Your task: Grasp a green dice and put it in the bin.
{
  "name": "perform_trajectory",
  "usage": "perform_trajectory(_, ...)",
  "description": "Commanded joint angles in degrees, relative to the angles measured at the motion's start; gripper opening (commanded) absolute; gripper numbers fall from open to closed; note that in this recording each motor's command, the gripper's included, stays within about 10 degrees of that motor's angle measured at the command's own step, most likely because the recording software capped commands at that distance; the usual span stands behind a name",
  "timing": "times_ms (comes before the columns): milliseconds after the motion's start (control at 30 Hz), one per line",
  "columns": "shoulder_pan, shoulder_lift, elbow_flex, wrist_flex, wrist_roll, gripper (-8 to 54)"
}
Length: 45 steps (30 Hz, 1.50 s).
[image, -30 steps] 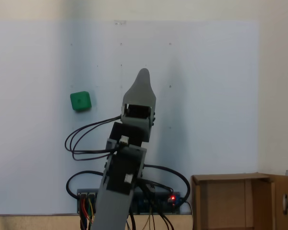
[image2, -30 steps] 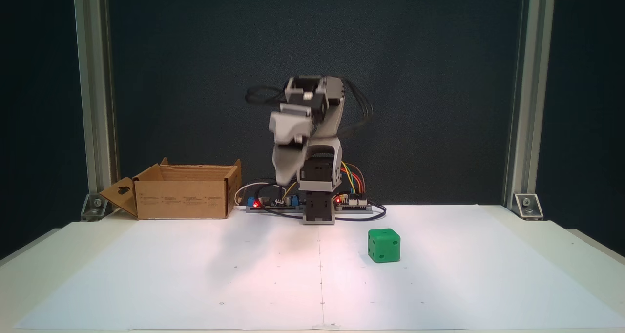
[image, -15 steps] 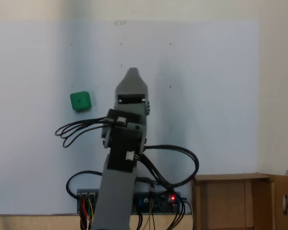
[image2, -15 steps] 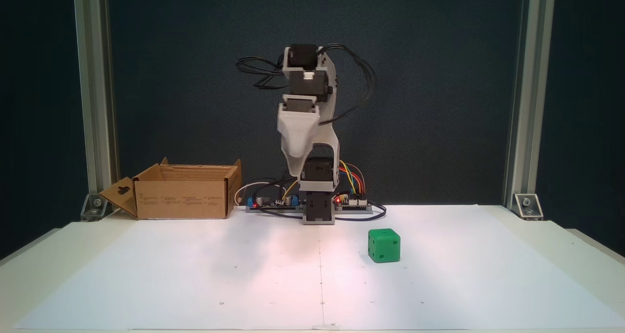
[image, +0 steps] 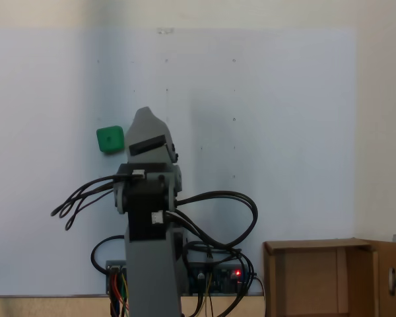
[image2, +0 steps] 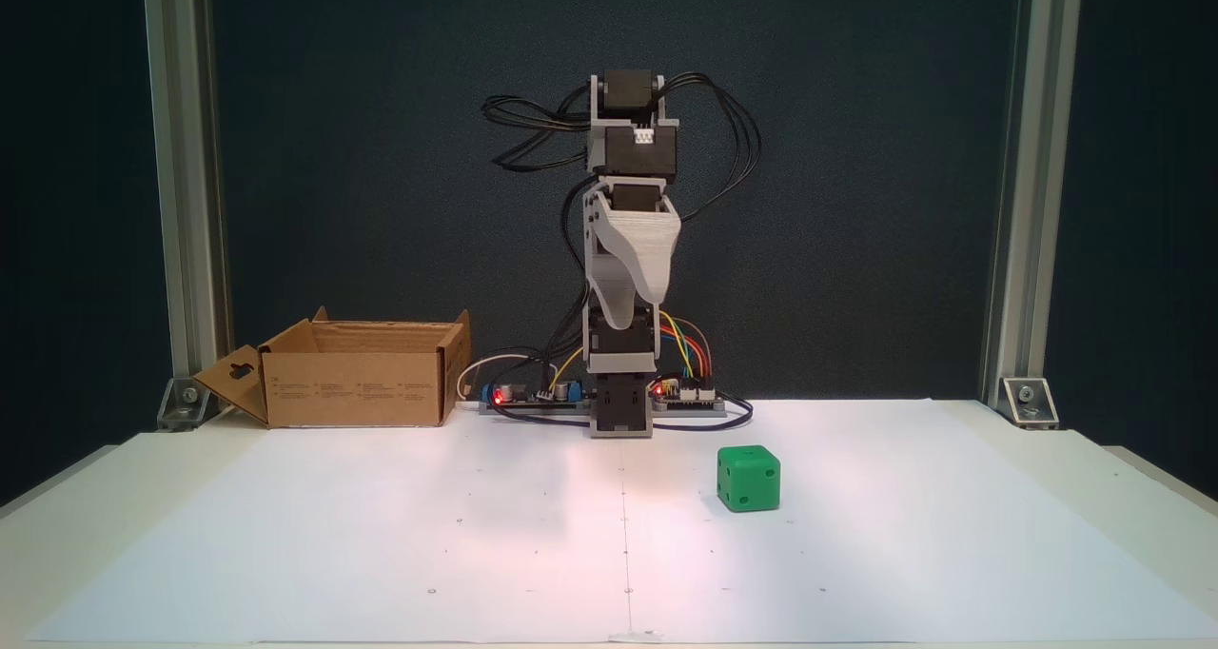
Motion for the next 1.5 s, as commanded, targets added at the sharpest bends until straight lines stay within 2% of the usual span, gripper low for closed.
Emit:
perform_trajectory(0, -1.2, 0.6, -2.5, 2.9, -4.4, 45.0)
perform_trajectory(433, -13.4, 0.4, -2.4, 12.4, -4.4, 44.6)
perform_trajectory(533, -18.2, 0.5, -2.5, 12.9, -4.3, 41.9)
perform_trajectory(700, -22.5, 0.3, -2.4, 16.0, 10.7, 41.7)
perform_trajectory(867, -23.6, 0.0, -2.5, 15.6, 20.0, 44.1)
perform_trajectory(1033, -24.2, -2.7, -3.1, 14.9, 30.6, 44.0)
perform_trajectory(1467, -20.0, -7.0, -6.1, 14.0, 31.5, 43.8)
